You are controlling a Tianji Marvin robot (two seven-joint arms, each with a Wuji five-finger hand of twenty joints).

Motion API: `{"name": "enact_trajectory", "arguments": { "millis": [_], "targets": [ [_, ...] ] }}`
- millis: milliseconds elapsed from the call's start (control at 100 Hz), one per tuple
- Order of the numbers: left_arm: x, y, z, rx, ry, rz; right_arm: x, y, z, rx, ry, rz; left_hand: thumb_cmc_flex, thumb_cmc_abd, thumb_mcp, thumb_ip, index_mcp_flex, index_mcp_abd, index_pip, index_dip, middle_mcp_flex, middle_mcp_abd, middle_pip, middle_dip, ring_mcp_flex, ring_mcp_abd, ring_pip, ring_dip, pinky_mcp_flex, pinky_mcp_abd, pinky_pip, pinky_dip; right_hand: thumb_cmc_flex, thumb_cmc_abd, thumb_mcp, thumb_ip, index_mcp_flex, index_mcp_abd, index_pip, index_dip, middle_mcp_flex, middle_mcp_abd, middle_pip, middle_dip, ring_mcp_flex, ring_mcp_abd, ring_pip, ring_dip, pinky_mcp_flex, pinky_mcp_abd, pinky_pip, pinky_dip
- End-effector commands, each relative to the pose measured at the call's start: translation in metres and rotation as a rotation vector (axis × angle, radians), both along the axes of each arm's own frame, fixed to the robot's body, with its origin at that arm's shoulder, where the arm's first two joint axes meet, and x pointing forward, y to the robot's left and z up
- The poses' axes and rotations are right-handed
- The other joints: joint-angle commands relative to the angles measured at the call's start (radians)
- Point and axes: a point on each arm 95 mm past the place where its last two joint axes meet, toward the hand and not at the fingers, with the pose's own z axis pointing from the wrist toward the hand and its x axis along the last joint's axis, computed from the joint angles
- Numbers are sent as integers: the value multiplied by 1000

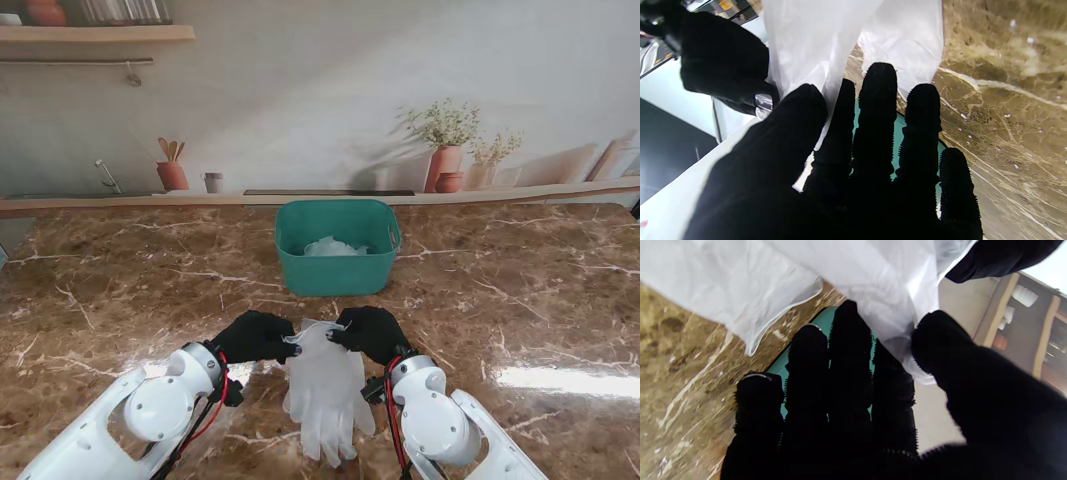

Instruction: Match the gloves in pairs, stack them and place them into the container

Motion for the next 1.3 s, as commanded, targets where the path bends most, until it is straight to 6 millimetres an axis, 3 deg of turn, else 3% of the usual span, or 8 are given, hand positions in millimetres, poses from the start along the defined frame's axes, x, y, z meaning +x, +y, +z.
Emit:
{"name": "enact_trajectory", "arguments": {
  "millis": [0, 520, 620, 670, 700, 800, 980, 1290],
  "targets": [
    [12, -8, 2, 28, -14, 1, 7, 0, -8, -43, 12, -17, 11, 7, 37, -19, -18, -22, -7, 16, 52, -4, 34, 18, 19, 6, 46, 14, -23, -28, 35, 13, -12, 11, 14, 1, 1, -31, 29, -9, 6, 16, 2, -9, -17, -18, 13, 0, -7, -22, 56, -20],
    [37, -15, -10, 240, -26, 64, 42, 3, -37, -303, -31, -43, -13, -4, 27, -34, -18, -44, -16, -52, 14, -18, 11, 21, -16, 1, 26, 4, -28, -34, 39, -2, -26, -15, 7, 3, -4, -31, 13, -68, -7, -4, 2, -38, -24, -29, 0, -16, -12, -35, 29, -40],
    [37, -13, -14, 284, -13, 56, 43, 1, -40, -400, -42, -46, -84, -7, -5, -21, -103, 20, -232, -164, -175, -2, -92, -23, -182, -19, -114, -46, -70, -34, -9, -22, -38, -41, -38, 5, -99, 5, -48, -164, -96, 1, -42, -84, -85, -29, -61, -42, -54, -48, -15, -68],
    [37, -11, -15, 300, -21, 60, 43, -2, -40, -448, -47, -38, -132, -6, 57, -9, -131, 33, -297, -164, -246, -2, -106, -40, -232, -29, -164, -85, -71, -27, -60, -36, -76, -23, -54, 38, -128, 55, -255, -115, -184, -5, -86, -112, -130, -27, -125, -70, -89, -54, -58, -78],
    [36, -10, -16, 308, -27, 63, 42, -4, -40, -473, -48, -30, -180, 12, 107, 34, -171, 44, -360, -176, -325, 0, -134, -58, -288, -37, -215, -123, -71, -24, -126, -61, -118, 9, -63, 130, -150, 89, -476, 7, -271, -9, -127, -141, -173, -26, -191, -104, -124, -56, -108, -89],
    [33, -4, -16, 324, -40, 71, 40, -9, -38, -542, -81, -12, -196, 2, 97, 44, -292, 57, -540, -248, -592, -12, -201, -115, -440, -70, -356, -254, -75, -30, -317, -112, -153, 25, -147, 145, -338, 146, -648, -26, -500, -2, -204, -206, -286, -32, -327, -166, -210, -52, -245, -127],
    [23, 8, -10, 307, -91, 91, 41, -11, -25, -588, -162, -9, -215, 6, 54, 47, -373, 67, -648, -304, -820, -41, -237, -183, -565, -131, -483, -405, -58, -103, -471, -183, -130, 42, -195, 159, -407, 164, -664, -63, -603, 2, -213, -297, -317, -39, -493, -284, -227, -28, -410, -207],
    [-3, 21, 9, 239, -199, 165, 53, 16, -26, -724, -186, 75, -218, 21, 14, 49, -335, 38, -621, -293, -809, -50, -247, -192, -565, -149, -495, -428, -66, -73, -484, -203, -102, -47, -124, 128, -446, 199, -672, -106, -618, 38, -284, -412, -185, 31, -675, -453, -101, 22, -438, -335]
  ]
}}
